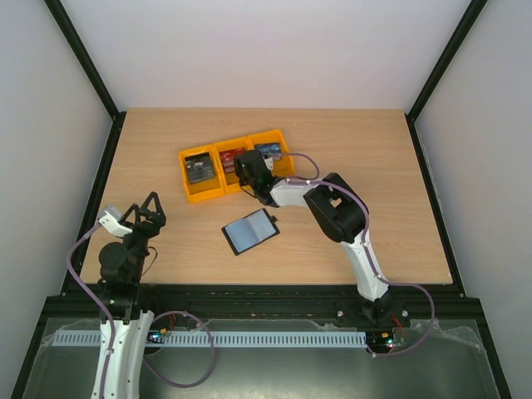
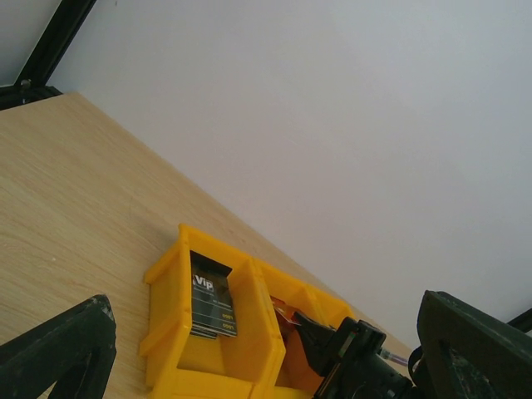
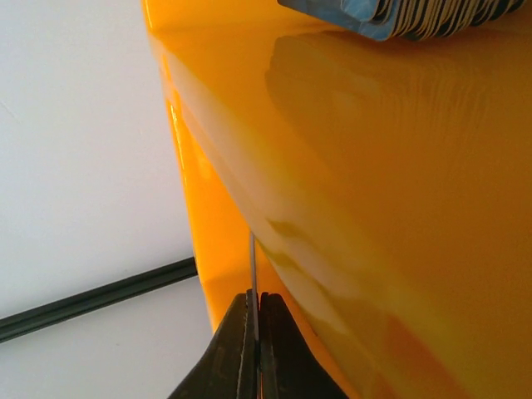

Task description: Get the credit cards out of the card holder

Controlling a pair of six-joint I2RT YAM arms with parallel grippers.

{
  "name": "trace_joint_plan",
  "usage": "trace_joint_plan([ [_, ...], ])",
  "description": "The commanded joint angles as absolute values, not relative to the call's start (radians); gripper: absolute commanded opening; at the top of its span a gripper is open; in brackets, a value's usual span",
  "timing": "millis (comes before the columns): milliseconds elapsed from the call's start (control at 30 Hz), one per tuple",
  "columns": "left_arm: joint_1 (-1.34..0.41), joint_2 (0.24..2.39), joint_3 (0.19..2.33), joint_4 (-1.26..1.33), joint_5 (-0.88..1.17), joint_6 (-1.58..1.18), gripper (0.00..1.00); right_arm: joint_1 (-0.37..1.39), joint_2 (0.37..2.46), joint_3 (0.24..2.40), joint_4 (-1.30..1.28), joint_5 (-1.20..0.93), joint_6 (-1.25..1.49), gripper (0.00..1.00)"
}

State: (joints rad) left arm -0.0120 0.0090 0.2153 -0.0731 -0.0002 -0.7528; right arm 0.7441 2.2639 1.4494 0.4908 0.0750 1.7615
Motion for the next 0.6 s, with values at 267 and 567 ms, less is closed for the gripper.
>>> trace_joint_plan([
  [267,-0.012,-0.008,0.201,-0.044,0.008,-0.765,0.99,0.757,2.289,1.530,0.455,0.224,1.813,0.02],
  [567,-0.012,-0.008,0.199,-0.044,0.008,-0.769,1.00,0.760,2.319,1.692,0.227,0.268,1.781,0.02],
])
